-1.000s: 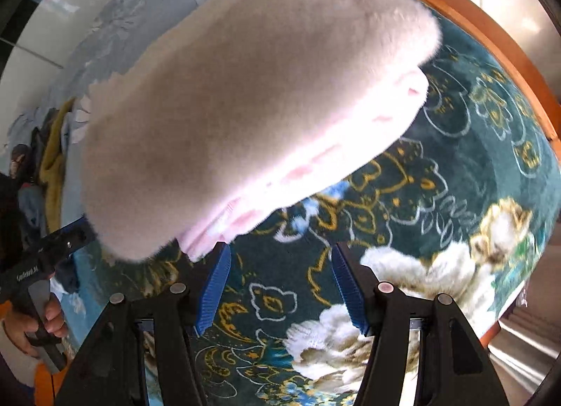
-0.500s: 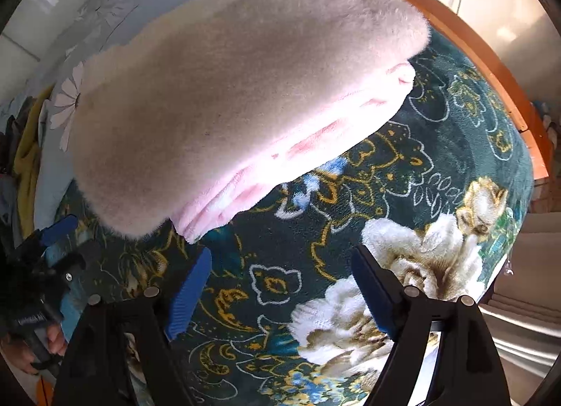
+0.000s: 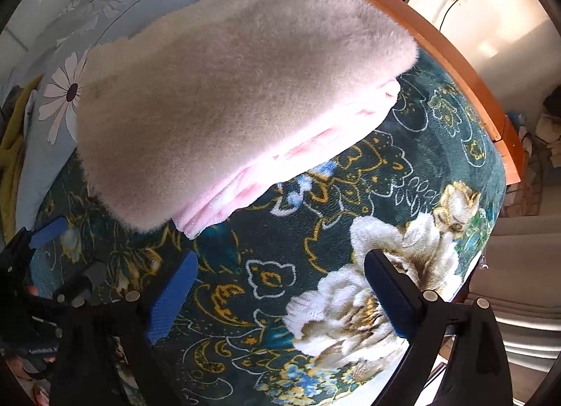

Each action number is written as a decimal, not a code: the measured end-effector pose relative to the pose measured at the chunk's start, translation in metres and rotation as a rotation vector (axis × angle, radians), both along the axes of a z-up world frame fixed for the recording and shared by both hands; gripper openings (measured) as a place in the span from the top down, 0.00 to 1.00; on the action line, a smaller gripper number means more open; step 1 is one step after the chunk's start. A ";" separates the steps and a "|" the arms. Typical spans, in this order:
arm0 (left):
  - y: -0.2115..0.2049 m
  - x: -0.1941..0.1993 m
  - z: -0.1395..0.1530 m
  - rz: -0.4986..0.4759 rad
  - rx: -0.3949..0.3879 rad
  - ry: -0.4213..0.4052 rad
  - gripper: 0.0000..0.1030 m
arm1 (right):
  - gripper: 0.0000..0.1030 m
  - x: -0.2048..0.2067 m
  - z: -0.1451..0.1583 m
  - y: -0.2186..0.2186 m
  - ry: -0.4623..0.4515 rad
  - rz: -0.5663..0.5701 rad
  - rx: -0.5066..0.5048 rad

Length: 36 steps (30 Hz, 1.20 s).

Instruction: Fold clothes

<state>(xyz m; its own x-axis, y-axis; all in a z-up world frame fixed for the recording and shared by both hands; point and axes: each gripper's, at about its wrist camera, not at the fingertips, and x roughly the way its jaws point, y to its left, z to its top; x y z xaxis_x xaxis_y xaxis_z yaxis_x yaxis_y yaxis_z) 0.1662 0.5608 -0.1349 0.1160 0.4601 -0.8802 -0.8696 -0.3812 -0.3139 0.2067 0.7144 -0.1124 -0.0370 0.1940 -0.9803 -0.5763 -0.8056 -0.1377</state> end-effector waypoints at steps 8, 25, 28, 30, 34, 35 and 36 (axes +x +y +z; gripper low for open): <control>-0.003 0.006 0.000 0.023 0.006 0.031 0.00 | 0.06 -0.005 0.000 -0.012 -0.038 0.038 0.036; -0.009 0.007 -0.008 0.059 0.009 0.047 0.00 | 0.00 -0.016 0.007 -0.034 -0.033 0.141 0.105; -0.008 0.007 -0.009 0.053 0.011 0.047 0.00 | 0.00 -0.016 0.007 -0.035 -0.037 0.145 0.107; -0.007 0.006 -0.009 0.050 0.015 0.046 0.00 | 0.00 -0.016 0.006 -0.035 -0.043 0.148 0.114; -0.006 0.004 -0.009 0.055 0.019 0.040 0.00 | 0.00 -0.017 0.006 -0.036 -0.051 0.149 0.119; -0.006 0.003 -0.009 0.057 0.019 0.038 0.00 | 0.00 -0.017 0.006 -0.036 -0.053 0.148 0.120; -0.006 0.003 -0.009 0.059 0.020 0.036 0.00 | 0.00 -0.018 0.006 -0.036 -0.056 0.148 0.120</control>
